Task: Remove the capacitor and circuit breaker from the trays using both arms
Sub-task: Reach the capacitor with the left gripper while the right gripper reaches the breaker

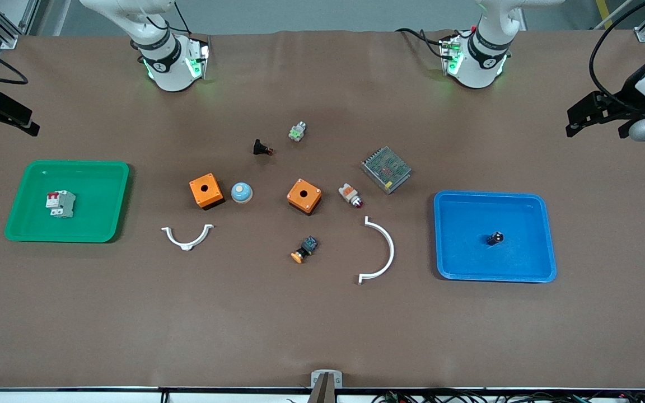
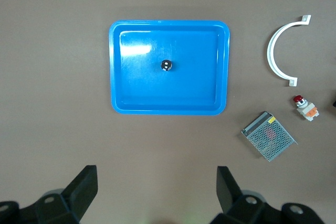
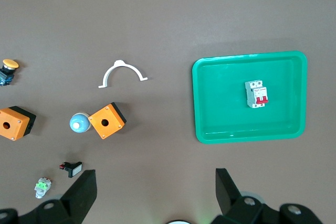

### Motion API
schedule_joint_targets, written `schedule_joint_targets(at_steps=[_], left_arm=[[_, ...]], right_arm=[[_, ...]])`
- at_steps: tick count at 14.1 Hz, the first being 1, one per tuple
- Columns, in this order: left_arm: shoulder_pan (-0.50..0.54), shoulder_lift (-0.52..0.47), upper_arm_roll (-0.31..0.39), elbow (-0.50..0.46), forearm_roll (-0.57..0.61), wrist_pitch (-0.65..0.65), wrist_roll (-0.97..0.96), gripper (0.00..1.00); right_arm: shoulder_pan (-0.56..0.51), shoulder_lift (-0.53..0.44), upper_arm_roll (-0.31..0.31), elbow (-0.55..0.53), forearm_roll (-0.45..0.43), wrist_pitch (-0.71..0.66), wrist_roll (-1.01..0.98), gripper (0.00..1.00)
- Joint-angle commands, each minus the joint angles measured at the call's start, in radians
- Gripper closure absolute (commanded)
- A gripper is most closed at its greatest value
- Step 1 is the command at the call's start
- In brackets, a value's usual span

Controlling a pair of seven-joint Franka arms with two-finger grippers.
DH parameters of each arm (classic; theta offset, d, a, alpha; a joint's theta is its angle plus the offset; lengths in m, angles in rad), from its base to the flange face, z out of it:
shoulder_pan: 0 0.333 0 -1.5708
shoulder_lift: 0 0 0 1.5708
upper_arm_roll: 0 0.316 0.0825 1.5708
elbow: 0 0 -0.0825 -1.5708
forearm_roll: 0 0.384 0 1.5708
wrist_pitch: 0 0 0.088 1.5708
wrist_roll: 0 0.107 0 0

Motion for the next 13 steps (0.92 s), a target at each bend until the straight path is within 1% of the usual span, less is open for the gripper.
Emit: schedule_joint_targets(at_steps=[1,3,5,6,7,9,13], left_arm=[[0.002,0.014,0.001,0.028,-0.007,-0.019,0.017,0.00],[0.006,0.025,0.003,0.030,-0.004,-0.018,0.018,0.00],[0.006,0.095,0.003,0.030,0.011,-0.003,0.015,0.00],[0.008,0.133,0.004,0.030,0.010,0.035,0.020,0.00],[0.021,0.161,0.004,0.002,0.005,0.097,-0.001,0.00],[0.034,0.201,0.001,-0.093,0.010,0.247,-0.003,0.00],[0.031,0.285,0.001,-0.237,0.010,0.494,-0.003,0.00]], right_arm=[[-0.017,0.005,0.005,0.013,0.000,-0.009,-0.005,0.00],[-0.019,0.005,0.005,0.013,0.000,-0.006,-0.003,0.00],[-0.019,0.007,0.005,0.013,0.000,-0.002,-0.003,0.00],[-0.017,0.016,0.005,0.013,0.000,-0.002,-0.003,0.00],[-0.016,0.018,0.007,0.013,0.000,-0.002,-0.003,0.00],[-0.012,0.019,0.007,0.010,0.001,-0.002,-0.003,0.00],[-0.022,0.053,0.007,0.005,-0.002,-0.002,-0.005,0.00]])
